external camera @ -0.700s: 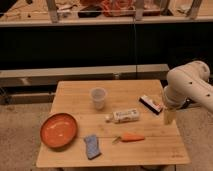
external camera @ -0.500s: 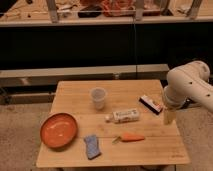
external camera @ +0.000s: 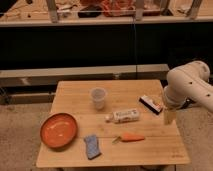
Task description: Wipe the white sponge on the table
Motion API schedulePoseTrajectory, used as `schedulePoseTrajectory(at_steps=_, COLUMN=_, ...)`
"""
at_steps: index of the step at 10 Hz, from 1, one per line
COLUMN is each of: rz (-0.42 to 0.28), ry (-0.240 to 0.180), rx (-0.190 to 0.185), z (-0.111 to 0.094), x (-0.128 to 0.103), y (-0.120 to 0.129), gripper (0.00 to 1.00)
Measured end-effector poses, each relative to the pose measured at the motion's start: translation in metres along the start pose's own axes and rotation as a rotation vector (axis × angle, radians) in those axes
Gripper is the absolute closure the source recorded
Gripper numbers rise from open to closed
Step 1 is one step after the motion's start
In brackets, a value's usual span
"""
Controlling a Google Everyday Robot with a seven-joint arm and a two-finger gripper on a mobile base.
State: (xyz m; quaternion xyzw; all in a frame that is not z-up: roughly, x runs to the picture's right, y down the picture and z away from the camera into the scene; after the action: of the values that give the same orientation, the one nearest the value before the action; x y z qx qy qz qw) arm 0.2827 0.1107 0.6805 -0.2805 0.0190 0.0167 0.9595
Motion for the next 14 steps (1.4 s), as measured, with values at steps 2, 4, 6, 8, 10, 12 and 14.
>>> schedulePoseTrajectory(at_steps=2, rz=-0.039, ry=-0.006, rx=0.008, z=-0.004, x=-0.016, y=0.007, gripper=0.20)
schedulePoseTrajectory(at_steps=4, rz=-0.077, ry=-0.017, rx=0.015, z=-0.008, x=-0.041, y=0.012, gripper=0.20)
schedulePoseTrajectory(at_steps=6, rz=-0.101, ry=-0.017, rx=0.019, z=-0.011, x=-0.046, y=0.018, gripper=0.20)
schedulePoseTrajectory(at_steps=8, rz=-0.135, ry=-0.021, rx=0.017, z=-0.013, x=-0.058, y=0.025, gripper=0.20)
schedulePoseTrajectory(at_steps=10, rz=-0.190, ry=-0.023, rx=0.018, z=-0.015, x=-0.087, y=0.033, gripper=0.20)
schedulePoseTrajectory(at_steps=12, rz=-0.221, ry=-0.020, rx=0.017, z=-0.016, x=-0.095, y=0.040, gripper=0.20)
schedulePoseTrajectory(at_steps=14, rz=-0.256, ry=-0.024, rx=0.009, z=-0.013, x=-0.106, y=0.046, gripper=0.20)
